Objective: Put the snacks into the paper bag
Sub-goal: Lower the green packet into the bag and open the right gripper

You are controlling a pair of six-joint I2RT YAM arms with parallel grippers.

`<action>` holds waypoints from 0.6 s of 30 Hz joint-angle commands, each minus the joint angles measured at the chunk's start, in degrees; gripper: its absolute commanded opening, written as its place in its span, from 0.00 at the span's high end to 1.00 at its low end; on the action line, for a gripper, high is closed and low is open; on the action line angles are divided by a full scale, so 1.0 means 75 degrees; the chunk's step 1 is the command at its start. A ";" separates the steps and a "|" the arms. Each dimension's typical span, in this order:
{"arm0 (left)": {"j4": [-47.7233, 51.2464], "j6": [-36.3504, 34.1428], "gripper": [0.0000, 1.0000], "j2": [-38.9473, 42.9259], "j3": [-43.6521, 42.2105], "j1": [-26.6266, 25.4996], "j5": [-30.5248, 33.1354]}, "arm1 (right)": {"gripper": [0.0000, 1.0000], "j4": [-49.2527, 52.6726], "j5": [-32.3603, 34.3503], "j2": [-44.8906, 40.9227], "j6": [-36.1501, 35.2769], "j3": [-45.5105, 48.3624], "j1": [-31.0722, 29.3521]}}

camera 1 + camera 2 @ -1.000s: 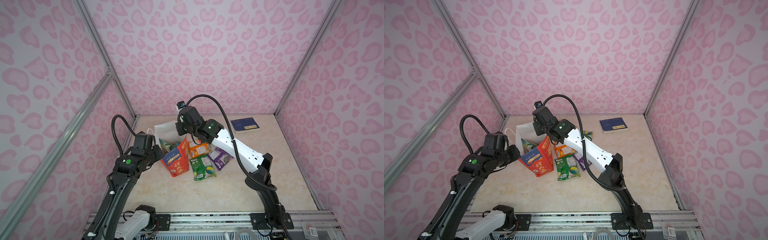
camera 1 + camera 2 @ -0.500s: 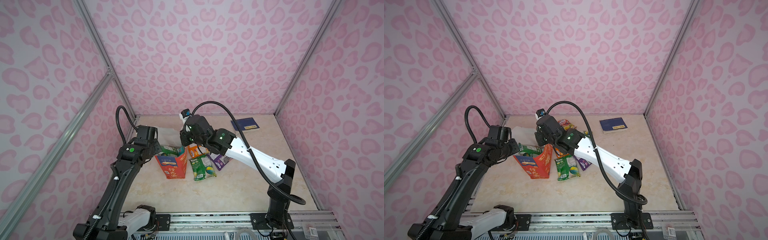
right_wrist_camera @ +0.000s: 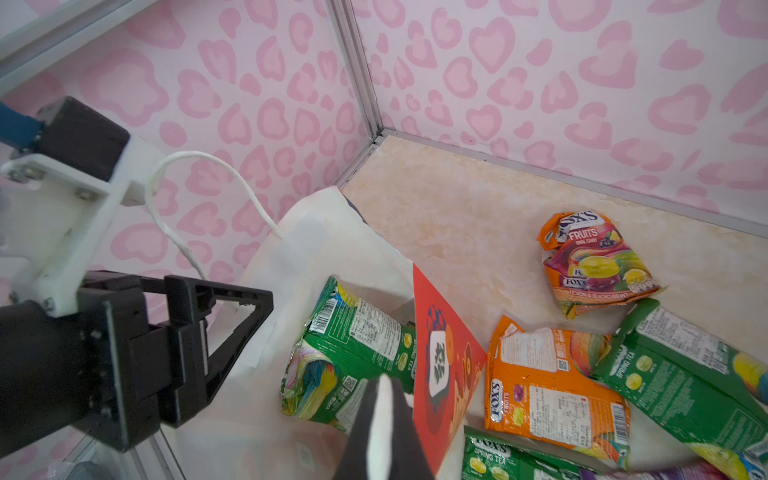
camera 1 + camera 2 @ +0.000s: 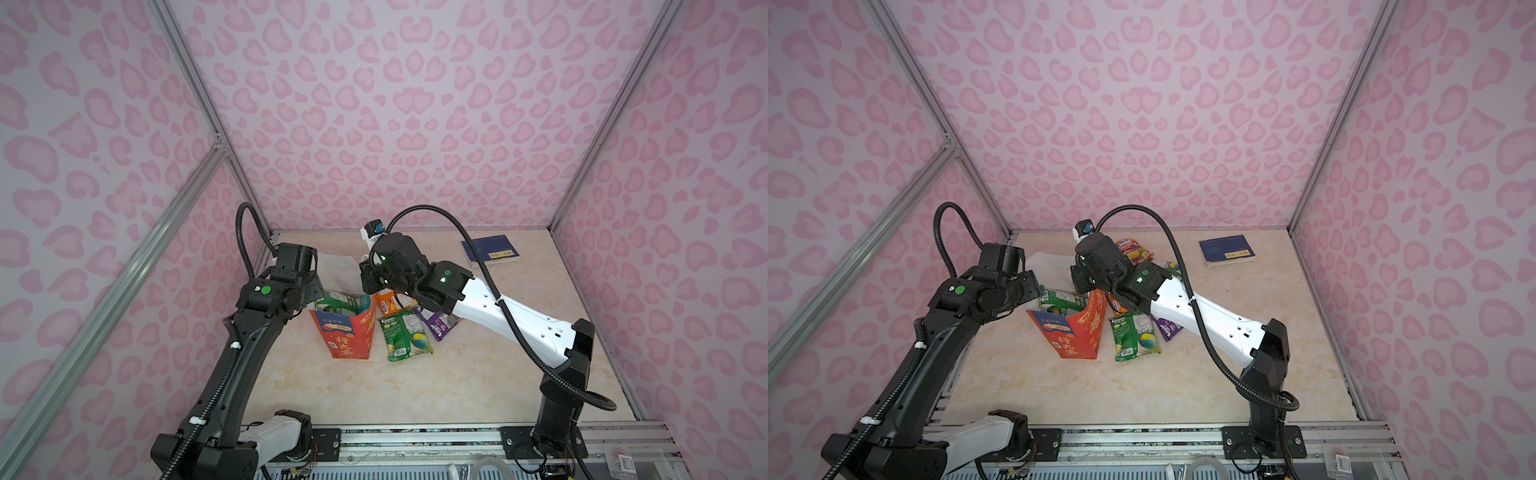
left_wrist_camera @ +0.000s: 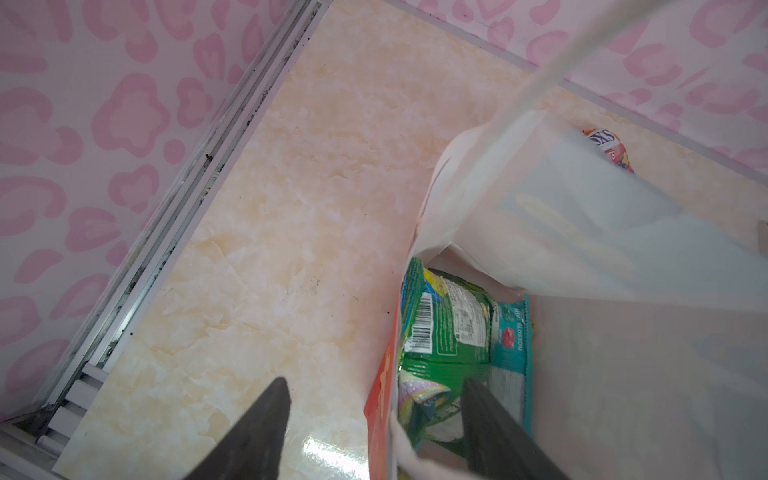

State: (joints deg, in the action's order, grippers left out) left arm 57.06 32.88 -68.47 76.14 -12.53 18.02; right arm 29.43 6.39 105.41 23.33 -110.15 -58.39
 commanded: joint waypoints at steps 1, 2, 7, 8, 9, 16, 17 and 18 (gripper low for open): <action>-0.0161 -0.0072 0.44 -0.0058 -0.0037 0.0008 0.0088 | 1.00 -0.0385 -0.0007 -0.0044 0.0049 0.0069 -0.0008; -0.0189 -0.0061 0.51 -0.0061 -0.0050 0.0011 0.0070 | 1.00 -0.0391 -0.0003 -0.0061 0.0050 0.0095 -0.0005; -0.0297 -0.0029 0.86 0.0084 -0.0102 0.0013 -0.0183 | 1.00 -0.0422 -0.0019 -0.0100 0.0041 0.0220 0.0024; -0.0352 -0.0085 0.90 0.0127 -0.0140 0.0014 -0.0298 | 1.00 -0.0420 -0.0054 -0.0088 0.0031 0.0215 0.0038; -0.0354 -0.0149 0.95 0.0149 -0.0134 0.0013 -0.0406 | 1.00 -0.0426 -0.0089 -0.0085 0.0041 0.0213 0.0040; -0.0299 -0.0707 0.97 0.0362 0.0017 0.0009 -0.1182 | 1.00 -0.0511 -0.0319 -0.0140 0.0051 0.0108 -0.0087; -0.0328 -0.0744 0.97 0.0471 0.0010 0.0013 -0.1153 | 1.00 -0.0557 -0.0325 -0.0176 0.0072 0.0119 -0.0119; -0.0384 -0.0773 0.97 0.0583 -0.0030 0.0004 -0.1061 | 1.00 -0.0606 -0.0307 -0.0202 0.0115 0.0141 -0.0136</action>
State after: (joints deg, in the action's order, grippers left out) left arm 55.70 29.19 -65.95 75.44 -12.47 11.31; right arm 28.58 4.64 104.64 24.21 -108.99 -58.96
